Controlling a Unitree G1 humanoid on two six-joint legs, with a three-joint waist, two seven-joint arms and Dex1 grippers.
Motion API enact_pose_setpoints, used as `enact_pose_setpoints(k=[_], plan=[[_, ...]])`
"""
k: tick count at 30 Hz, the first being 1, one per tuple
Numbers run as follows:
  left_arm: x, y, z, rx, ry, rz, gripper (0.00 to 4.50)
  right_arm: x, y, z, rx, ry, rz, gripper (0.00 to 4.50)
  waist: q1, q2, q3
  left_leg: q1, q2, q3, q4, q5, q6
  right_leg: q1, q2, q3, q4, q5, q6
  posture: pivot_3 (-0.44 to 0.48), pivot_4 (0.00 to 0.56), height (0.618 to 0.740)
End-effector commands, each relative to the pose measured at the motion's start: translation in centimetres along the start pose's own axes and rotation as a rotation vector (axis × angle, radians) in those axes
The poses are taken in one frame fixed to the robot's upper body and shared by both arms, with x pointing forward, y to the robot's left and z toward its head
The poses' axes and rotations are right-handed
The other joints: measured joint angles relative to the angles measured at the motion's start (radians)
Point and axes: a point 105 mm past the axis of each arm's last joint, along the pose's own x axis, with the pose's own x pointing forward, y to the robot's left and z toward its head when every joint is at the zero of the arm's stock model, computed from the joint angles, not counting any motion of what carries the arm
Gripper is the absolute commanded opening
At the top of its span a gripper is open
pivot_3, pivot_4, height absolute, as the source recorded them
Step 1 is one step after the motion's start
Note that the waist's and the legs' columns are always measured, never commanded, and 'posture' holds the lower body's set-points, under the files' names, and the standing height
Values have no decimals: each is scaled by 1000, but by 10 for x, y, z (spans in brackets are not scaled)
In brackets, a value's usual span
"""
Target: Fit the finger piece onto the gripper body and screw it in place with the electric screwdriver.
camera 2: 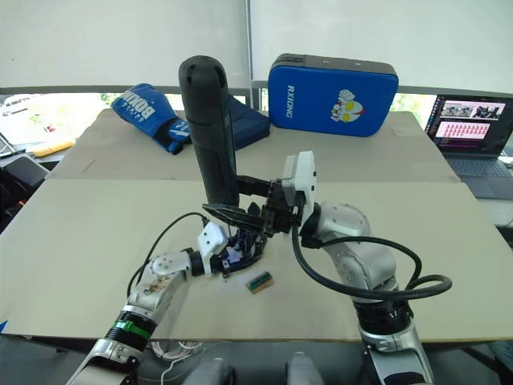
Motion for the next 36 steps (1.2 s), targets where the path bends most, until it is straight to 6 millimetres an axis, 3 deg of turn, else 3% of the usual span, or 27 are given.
enact_pose_setpoints(k=[1,2,5,11,15,19,22,26,28,36], plan=[[-2,-5,-21,-89,45,16,2325,-1,15,31,-48,-82,75,1922,2,0,0,0,0,0,0,0,0,0,0,0,0,0,0,0,150,740],[-2,-5,-21,-97,37,18,3344,-3,17,34,-46,-81,80,1922,2,0,0,-1,0,0,0,0,0,-1,0,0,0,0,0,0,150,740],[-7,-3,-21,-89,30,25,4445,-12,23,43,-38,-66,89,1922,2,0,0,-1,0,-1,0,0,0,-1,0,0,0,0,0,0,150,740],[-44,4,-23,-80,30,51,4445,-47,25,66,-2,55,24,1922,-19,0,0,-4,1,-2,-2,0,0,-7,0,2,0,0,0,0,150,740],[-86,7,-10,-55,-18,-30,4445,-95,4,66,127,305,-171,1922,-29,0,1,-3,3,-1,-5,0,0,-8,1,2,1,-1,-3,0,150,740],[-117,6,21,0,-114,-173,4445,-152,-8,51,350,641,-398,1922,-26,-1,5,-5,3,4,-6,0,0,-10,1,2,1,-2,-5,0,150,740],[-127,15,32,41,-85,-189,4445,-196,-4,31,502,914,-503,1922,-3,0,6,-7,3,5,-5,0,1,-10,-1,1,-1,-3,-3,0,150,740],[-139,12,39,46,-66,-219,4445,-241,-14,7,636,1088,-697,1922,-6,0,6,-8,3,6,-4,0,1,-10,0,1,-4,-3,-1,0,150,740],[-143,13,39,43,-61,-207,4445,-272,-7,-7,735,1280,-810,1922,-9,2,7,-11,3,7,-4,0,1,-11,-1,2,-8,-1,0,0,150,740],[-151,18,34,50,-41,-147,4445,-301,-25,-35,743,1375,-848,1922,-10,5,9,-24,2,9,-4,1,0,-26,-1,2,-7,2,-1,0,150,740]])
